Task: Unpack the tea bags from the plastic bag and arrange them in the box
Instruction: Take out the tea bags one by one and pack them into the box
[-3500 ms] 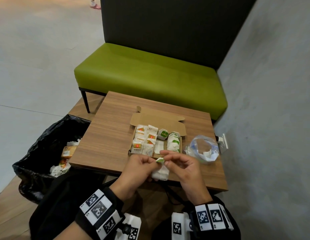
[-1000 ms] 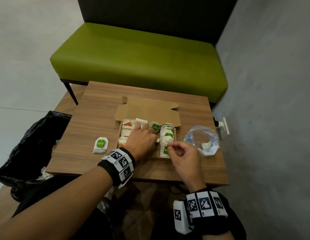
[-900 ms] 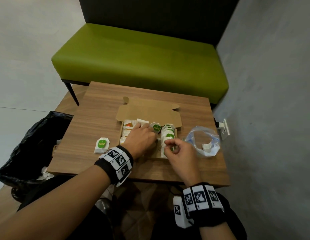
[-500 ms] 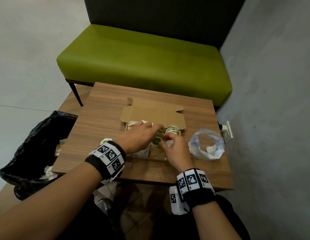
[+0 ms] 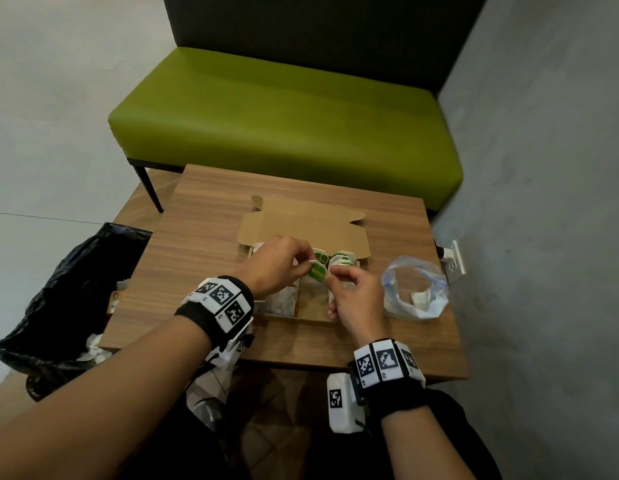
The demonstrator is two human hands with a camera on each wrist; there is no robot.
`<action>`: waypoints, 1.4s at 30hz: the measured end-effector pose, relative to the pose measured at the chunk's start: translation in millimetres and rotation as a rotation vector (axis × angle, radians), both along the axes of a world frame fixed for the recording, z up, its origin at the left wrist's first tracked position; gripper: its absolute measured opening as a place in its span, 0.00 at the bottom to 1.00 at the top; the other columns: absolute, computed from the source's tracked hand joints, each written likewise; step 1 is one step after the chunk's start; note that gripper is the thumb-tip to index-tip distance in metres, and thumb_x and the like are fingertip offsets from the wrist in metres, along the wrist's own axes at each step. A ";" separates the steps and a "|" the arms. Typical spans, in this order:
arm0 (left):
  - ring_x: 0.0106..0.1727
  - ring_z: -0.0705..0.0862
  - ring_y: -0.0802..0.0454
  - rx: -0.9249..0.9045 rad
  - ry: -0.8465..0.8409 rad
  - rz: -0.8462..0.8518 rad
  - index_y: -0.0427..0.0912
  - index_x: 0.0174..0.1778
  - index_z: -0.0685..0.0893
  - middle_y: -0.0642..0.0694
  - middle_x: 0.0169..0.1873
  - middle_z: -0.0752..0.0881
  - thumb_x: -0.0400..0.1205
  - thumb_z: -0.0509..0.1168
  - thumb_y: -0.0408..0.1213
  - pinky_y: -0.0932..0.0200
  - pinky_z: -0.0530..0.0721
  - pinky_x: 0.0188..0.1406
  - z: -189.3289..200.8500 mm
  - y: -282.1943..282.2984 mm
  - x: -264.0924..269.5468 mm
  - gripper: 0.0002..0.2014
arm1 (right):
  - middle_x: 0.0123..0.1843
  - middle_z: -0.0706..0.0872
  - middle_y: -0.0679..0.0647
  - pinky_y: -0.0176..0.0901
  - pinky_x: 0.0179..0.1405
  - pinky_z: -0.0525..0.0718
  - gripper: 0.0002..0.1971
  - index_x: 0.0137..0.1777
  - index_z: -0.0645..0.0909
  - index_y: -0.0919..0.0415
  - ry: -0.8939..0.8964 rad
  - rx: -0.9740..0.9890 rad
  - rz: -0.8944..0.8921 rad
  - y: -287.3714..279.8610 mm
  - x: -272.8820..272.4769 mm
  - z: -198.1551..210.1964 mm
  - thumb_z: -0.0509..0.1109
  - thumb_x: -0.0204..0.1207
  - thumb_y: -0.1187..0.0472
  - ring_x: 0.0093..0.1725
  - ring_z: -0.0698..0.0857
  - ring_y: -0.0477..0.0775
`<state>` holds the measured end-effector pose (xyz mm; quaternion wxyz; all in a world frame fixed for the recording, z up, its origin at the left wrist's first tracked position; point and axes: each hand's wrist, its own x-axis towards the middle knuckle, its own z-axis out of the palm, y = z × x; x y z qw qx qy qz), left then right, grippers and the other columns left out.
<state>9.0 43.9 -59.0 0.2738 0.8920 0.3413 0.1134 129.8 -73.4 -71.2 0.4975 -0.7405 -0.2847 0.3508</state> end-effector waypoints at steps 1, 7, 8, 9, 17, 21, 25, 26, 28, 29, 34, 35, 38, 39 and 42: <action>0.42 0.82 0.56 0.006 0.018 0.015 0.43 0.54 0.88 0.51 0.43 0.88 0.84 0.66 0.38 0.69 0.75 0.38 -0.3 0.5 1.9 0.08 | 0.41 0.89 0.53 0.48 0.22 0.86 0.04 0.52 0.85 0.56 0.004 0.011 -0.028 -1.2 1.2 0.1 0.73 0.80 0.64 0.23 0.82 0.50; 0.50 0.86 0.45 0.079 0.217 0.055 0.46 0.52 0.88 0.46 0.46 0.90 0.83 0.64 0.40 0.48 0.84 0.55 -5.9 5.2 19.4 0.08 | 0.38 0.89 0.56 0.45 0.21 0.85 0.03 0.50 0.87 0.56 -0.007 0.048 -0.105 -9.6 8.4 2.0 0.72 0.80 0.63 0.24 0.83 0.51; 0.51 0.85 0.45 0.111 0.258 0.051 0.47 0.52 0.88 0.46 0.47 0.90 0.83 0.64 0.40 0.47 0.82 0.57 -6.5 5.2 22.9 0.08 | 0.37 0.89 0.55 0.46 0.22 0.85 0.03 0.49 0.87 0.55 -0.006 0.055 -0.102 -11.2 8.9 2.5 0.72 0.80 0.63 0.24 0.84 0.52; 0.52 0.85 0.44 0.148 0.293 0.047 0.48 0.52 0.87 0.46 0.47 0.90 0.83 0.63 0.40 0.47 0.80 0.60 -7.3 4.6 26.4 0.08 | 0.36 0.89 0.54 0.47 0.22 0.85 0.04 0.48 0.86 0.53 -0.006 0.061 -0.099 -12.8 9.2 3.0 0.72 0.80 0.63 0.25 0.84 0.52; 0.54 0.84 0.44 0.339 0.269 0.143 0.45 0.57 0.87 0.45 0.52 0.88 0.84 0.63 0.36 0.47 0.74 0.58 -9.0 7.1 44.6 0.09 | 0.39 0.89 0.54 0.47 0.22 0.86 0.08 0.43 0.84 0.48 -0.033 0.066 -0.088 -19.2 10.6 3.0 0.72 0.80 0.63 0.24 0.84 0.49; 0.54 0.85 0.43 0.331 0.288 0.193 0.44 0.58 0.84 0.44 0.52 0.88 0.83 0.65 0.34 0.46 0.74 0.60 -11.2 10.5 48.7 0.09 | 0.37 0.89 0.52 0.51 0.24 0.88 0.10 0.41 0.84 0.46 -0.058 0.075 -0.079 -19.6 10.5 1.1 0.73 0.79 0.63 0.24 0.85 0.48; 0.55 0.84 0.42 0.305 0.306 0.212 0.43 0.58 0.83 0.44 0.54 0.86 0.83 0.66 0.36 0.45 0.76 0.60 -10.6 14.5 48.8 0.09 | 0.37 0.89 0.52 0.51 0.25 0.88 0.09 0.41 0.84 0.46 -0.060 0.078 -0.081 -20.6 10.9 0.6 0.73 0.79 0.63 0.25 0.85 0.50; 0.56 0.84 0.42 0.288 0.317 0.207 0.43 0.58 0.83 0.43 0.54 0.86 0.84 0.66 0.36 0.45 0.76 0.60 -10.3 15.3 48.6 0.09 | 0.37 0.89 0.52 0.50 0.24 0.87 0.10 0.41 0.84 0.46 -0.057 0.075 -0.082 -20.5 11.1 1.2 0.73 0.79 0.63 0.26 0.85 0.50; 0.57 0.84 0.43 0.247 0.319 0.203 0.43 0.59 0.84 0.44 0.56 0.85 0.84 0.65 0.38 0.45 0.77 0.61 -10.3 16.4 47.3 0.10 | 0.38 0.89 0.52 0.47 0.22 0.85 0.10 0.41 0.84 0.46 -0.050 0.074 -0.080 -20.3 11.3 2.0 0.73 0.80 0.63 0.26 0.85 0.51; 0.58 0.83 0.43 0.223 0.309 0.202 0.43 0.60 0.84 0.44 0.57 0.85 0.83 0.66 0.38 0.45 0.77 0.61 -10.1 16.6 46.5 0.10 | 0.38 0.89 0.52 0.46 0.21 0.85 0.10 0.41 0.84 0.46 -0.048 0.074 -0.082 -20.3 11.3 2.5 0.73 0.80 0.63 0.26 0.85 0.51; 0.62 0.81 0.44 0.180 0.303 0.180 0.47 0.67 0.80 0.46 0.62 0.81 0.79 0.70 0.46 0.43 0.75 0.64 -7.6 12.8 41.1 0.20 | 0.41 0.89 0.52 0.45 0.22 0.84 0.09 0.42 0.84 0.46 -0.038 0.071 -0.087 -20.7 10.9 3.6 0.73 0.80 0.62 0.27 0.86 0.51; 0.63 0.80 0.44 0.181 0.302 0.176 0.47 0.69 0.78 0.47 0.64 0.80 0.78 0.71 0.48 0.42 0.74 0.64 -6.5 11.9 40.3 0.24 | 0.41 0.89 0.52 0.45 0.21 0.84 0.09 0.42 0.84 0.46 -0.041 0.070 -0.086 -21.0 10.6 3.8 0.73 0.80 0.62 0.27 0.86 0.51; 0.65 0.79 0.45 0.183 0.315 0.151 0.49 0.71 0.75 0.47 0.66 0.78 0.76 0.72 0.50 0.42 0.72 0.65 -2.6 9.7 39.8 0.28 | 0.41 0.89 0.52 0.45 0.21 0.84 0.09 0.42 0.83 0.46 -0.043 0.073 -0.086 -22.3 10.2 4.6 0.73 0.80 0.62 0.26 0.86 0.50; 0.65 0.79 0.46 0.176 0.326 0.145 0.49 0.71 0.75 0.48 0.65 0.77 0.75 0.73 0.49 0.42 0.72 0.66 -1.4 9.3 39.4 0.28 | 0.42 0.89 0.52 0.45 0.21 0.84 0.09 0.42 0.84 0.46 -0.045 0.071 -0.083 -22.8 10.0 5.0 0.73 0.80 0.62 0.26 0.86 0.49; 0.65 0.79 0.46 0.160 0.340 0.133 0.49 0.70 0.75 0.48 0.64 0.77 0.74 0.73 0.48 0.41 0.71 0.66 1.8 9.5 38.0 0.28 | 0.40 0.89 0.54 0.45 0.21 0.85 0.08 0.43 0.84 0.48 -0.040 0.053 -0.071 -22.8 8.7 4.3 0.73 0.80 0.63 0.24 0.85 0.47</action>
